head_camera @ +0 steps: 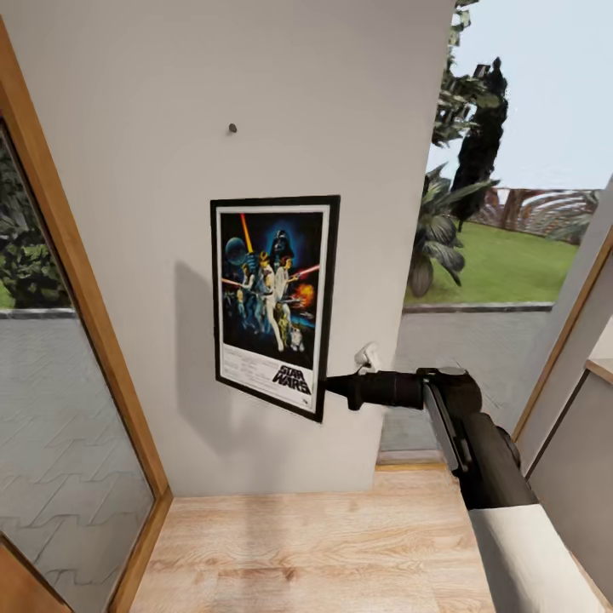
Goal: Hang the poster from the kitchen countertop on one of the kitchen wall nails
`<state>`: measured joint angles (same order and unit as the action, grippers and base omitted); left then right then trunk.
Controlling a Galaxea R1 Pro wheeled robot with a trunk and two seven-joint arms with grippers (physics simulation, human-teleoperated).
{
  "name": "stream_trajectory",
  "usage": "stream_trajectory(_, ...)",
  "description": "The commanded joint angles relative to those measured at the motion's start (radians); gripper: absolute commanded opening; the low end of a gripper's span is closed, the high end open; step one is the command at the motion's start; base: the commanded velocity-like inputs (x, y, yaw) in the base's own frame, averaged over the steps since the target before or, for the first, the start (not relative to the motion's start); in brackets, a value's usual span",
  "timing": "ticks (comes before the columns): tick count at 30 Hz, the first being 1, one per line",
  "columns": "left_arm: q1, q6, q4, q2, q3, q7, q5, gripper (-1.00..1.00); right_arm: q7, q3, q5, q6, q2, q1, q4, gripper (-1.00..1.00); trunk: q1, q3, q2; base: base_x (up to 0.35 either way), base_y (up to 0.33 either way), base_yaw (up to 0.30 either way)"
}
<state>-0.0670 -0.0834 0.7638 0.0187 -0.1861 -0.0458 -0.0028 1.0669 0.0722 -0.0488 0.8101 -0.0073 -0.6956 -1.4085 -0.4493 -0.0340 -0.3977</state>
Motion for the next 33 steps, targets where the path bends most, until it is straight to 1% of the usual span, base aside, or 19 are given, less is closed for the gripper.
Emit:
stream_trajectory(1, 0.000, -0.007, 0.003, 0.000, -0.003, -0.005, 0.000, 1.00, 0.016, 0.001, -0.005, 0.024, 0.000, -0.017, -0.001, -1.00, -0.001, -0.002, -0.002, 0.000, 0.000, 0.000)
stream_trajectory(2, 0.000, -0.007, 0.003, 0.000, -0.003, -0.005, 0.000, 1.00, 0.028, 0.001, -0.005, 0.037, 0.000, -0.033, -0.001, -1.00, -0.001, -0.002, -0.002, 0.000, 0.000, 0.000)
stream_trajectory(3, 0.000, -0.007, 0.003, 0.000, -0.003, -0.005, 0.000, 1.00, 0.054, 0.001, -0.004, 0.059, 0.002, -0.068, -0.001, -1.00, -0.001, -0.002, -0.002, 0.000, 0.000, 0.000)
stream_trajectory(4, 0.000, -0.007, 0.003, 0.000, -0.003, -0.005, 0.000, 1.00, 0.107, 0.001, -0.003, 0.129, 0.004, -0.157, 0.000, -1.00, -0.001, -0.002, -0.002, 0.000, 0.000, 0.000)
stream_trajectory(5, 0.000, -0.007, 0.003, 0.000, -0.003, -0.005, 0.000, 1.00, 0.127, 0.001, -0.003, 0.150, 0.005, -0.189, 0.000, -1.00, -0.001, -0.002, -0.002, 0.000, 0.000, 0.000)
stream_trajectory(7, 0.000, -0.007, 0.003, 0.000, -0.003, -0.005, 0.000, 1.00, 0.147, 0.001, -0.002, 0.164, 0.005, -0.223, 0.000, -1.00, -0.001, -0.002, -0.002, 0.000, 0.000, 0.000)
stream_trajectory(8, 0.000, -0.007, 0.003, 0.000, -0.003, -0.005, 0.000, 1.00, 0.196, 0.001, 0.011, 0.180, 0.003, -0.300, 0.009, -1.00, -0.001, -0.002, -0.002, 0.000, 0.000, 0.000)
stream_trajectory(10, 0.000, -0.007, 0.003, 0.000, -0.003, -0.005, 0.000, 1.00, 0.215, 0.001, 0.019, 0.183, 0.002, -0.327, 0.011, -1.00, -0.001, -0.002, -0.002, 0.000, 0.000, 0.000)
stream_trajectory(13, 0.000, -0.007, 0.003, 0.000, -0.003, -0.005, 0.000, 1.00, 0.267, 0.001, 0.032, 0.187, 0.003, -0.389, 0.033, -1.00, -0.001, -0.002, -0.002, 0.000, 0.000, 0.000)
stream_trajectory(17, 0.000, -0.007, 0.003, 0.000, -0.003, -0.005, 0.000, 1.00, 0.310, 0.003, 0.035, 0.188, 0.005, -0.408, 0.051, -1.00, -0.001, -0.002, -0.002, 0.000, 0.000, 0.000)
stream_trajectory(19, 0.000, -0.007, 0.003, 0.000, -0.003, -0.005, 0.000, 1.00, 0.319, 0.003, 0.036, 0.188, 0.004, -0.411, 0.056, -1.00, -0.001, -0.002, -0.002, 0.000, 0.000, 0.000)
stream_trajectory(23, 0.000, -0.007, 0.004, 0.000, -0.003, -0.005, 0.000, 1.00, 0.354, 0.003, 0.037, 0.187, 0.001, -0.414, 0.098, -1.00, -0.001, -0.002, -0.002, 0.000, 0.000, 0.000)
stream_trajectory(33, 0.000, -0.007, 0.005, 0.000, -0.003, -0.005, 0.000, 1.00, 0.370, 0.002, 0.038, 0.187, -0.006, -0.415, 0.114, -1.00, -0.001, -0.002, -0.002, 0.000, 0.000, 0.000)
